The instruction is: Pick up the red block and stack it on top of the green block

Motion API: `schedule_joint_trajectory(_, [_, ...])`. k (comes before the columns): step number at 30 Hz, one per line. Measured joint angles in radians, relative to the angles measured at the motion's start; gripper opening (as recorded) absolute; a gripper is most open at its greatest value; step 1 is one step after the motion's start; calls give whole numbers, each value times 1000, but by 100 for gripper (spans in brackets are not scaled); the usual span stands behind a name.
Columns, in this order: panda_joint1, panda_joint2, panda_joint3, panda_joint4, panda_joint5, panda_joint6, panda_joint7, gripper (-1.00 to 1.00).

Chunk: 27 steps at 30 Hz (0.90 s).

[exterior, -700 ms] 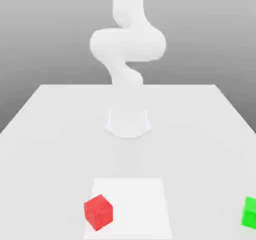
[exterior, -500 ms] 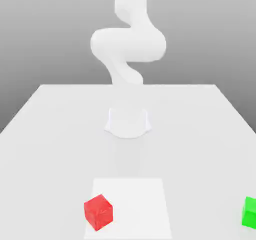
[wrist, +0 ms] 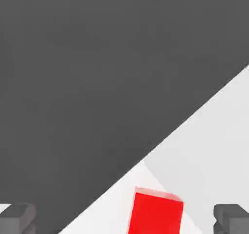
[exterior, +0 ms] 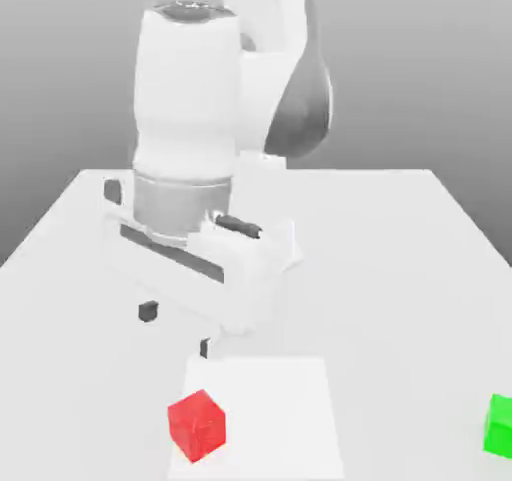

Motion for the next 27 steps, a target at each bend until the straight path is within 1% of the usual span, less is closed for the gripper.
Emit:
schedule_joint_trajectory(3, [-1,102,-3,-22,37,56,42,0])
schedule_joint_trajectory(7, [21,246,-32,-6,12,171,74,0])
schedule_joint_trajectory(8, [27,278,-40,-2,2,197,82,-100])
schedule_joint_trajectory(15, [28,284,-41,-1,0,204,84,-100])
schedule_joint_trajectory(20, [11,130,-13,-25,46,73,50,-100])
schedule_joint_trajectory(27, [219,161,122,94,-11,-41,221,-100])
